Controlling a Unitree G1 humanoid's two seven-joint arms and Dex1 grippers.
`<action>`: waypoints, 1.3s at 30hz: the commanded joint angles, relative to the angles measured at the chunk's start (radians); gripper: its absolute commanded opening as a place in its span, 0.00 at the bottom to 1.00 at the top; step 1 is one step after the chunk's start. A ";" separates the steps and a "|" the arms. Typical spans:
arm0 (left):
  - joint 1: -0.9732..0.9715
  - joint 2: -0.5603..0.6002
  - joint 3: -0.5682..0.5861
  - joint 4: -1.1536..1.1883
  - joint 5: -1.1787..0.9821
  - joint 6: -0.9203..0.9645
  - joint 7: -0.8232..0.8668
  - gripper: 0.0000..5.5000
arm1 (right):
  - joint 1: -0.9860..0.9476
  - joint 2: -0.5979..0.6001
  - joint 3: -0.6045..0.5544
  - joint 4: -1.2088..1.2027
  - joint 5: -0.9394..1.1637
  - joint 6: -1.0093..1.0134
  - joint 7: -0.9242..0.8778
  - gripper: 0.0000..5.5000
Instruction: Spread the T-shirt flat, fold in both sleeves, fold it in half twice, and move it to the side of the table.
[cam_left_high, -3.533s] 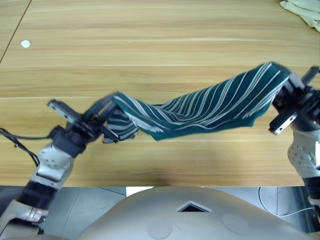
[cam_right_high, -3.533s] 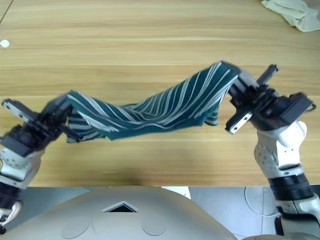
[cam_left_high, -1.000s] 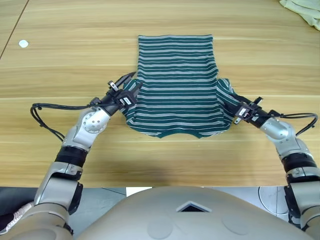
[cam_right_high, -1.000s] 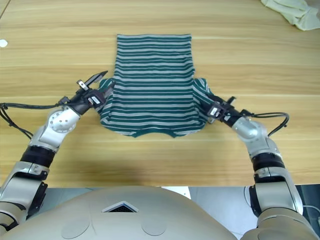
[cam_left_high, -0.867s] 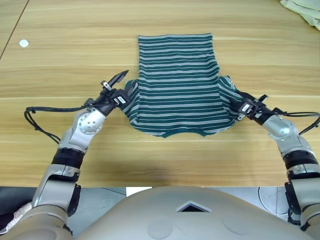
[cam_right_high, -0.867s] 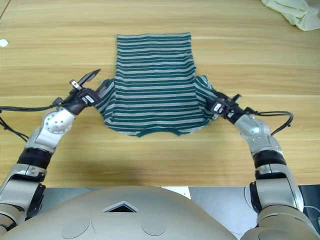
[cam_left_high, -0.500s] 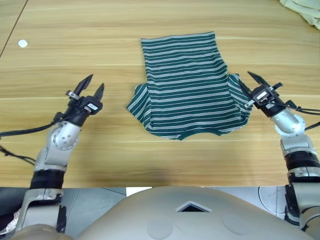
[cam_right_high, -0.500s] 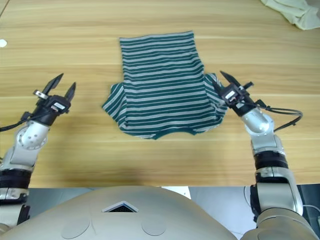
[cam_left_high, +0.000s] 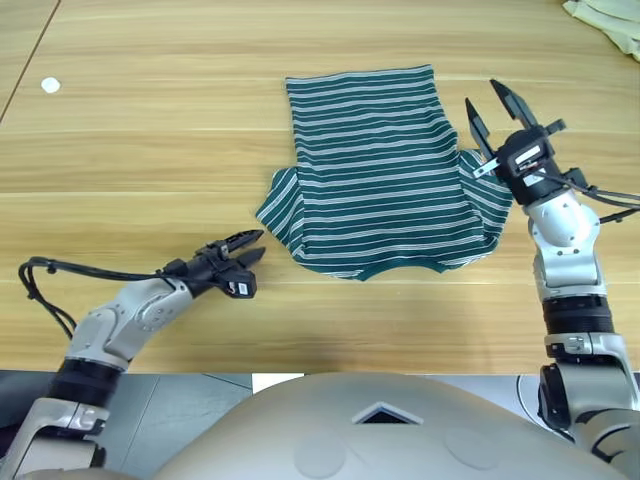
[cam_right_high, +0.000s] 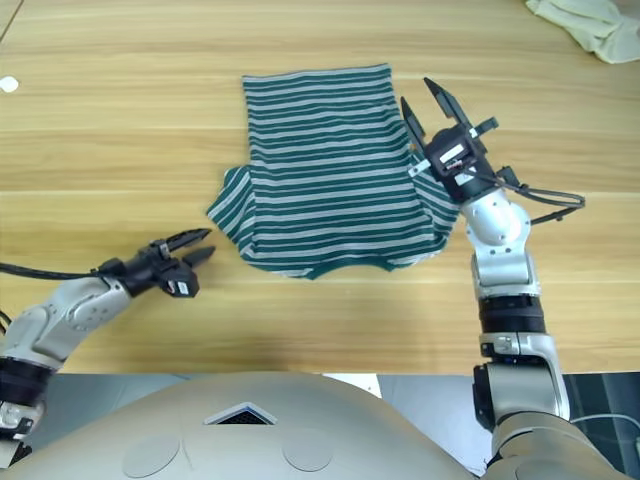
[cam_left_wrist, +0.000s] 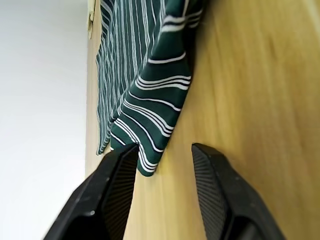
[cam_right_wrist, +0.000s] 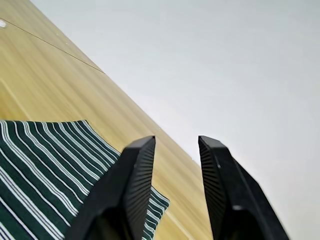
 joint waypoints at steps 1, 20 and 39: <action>-0.063 0.000 -0.072 0.081 0.117 0.035 0.010 0.36 | -0.001 -0.011 -0.017 0.049 -0.029 -0.025 -0.004 0.29; -0.215 -0.014 -0.253 0.246 0.252 0.138 0.142 0.36 | -0.012 -0.006 -0.022 0.235 -0.122 -0.134 -0.072 0.29; -0.221 0.002 -0.290 0.255 0.231 0.147 0.149 0.00 | -0.003 -0.006 -0.027 0.233 -0.117 -0.140 -0.079 0.29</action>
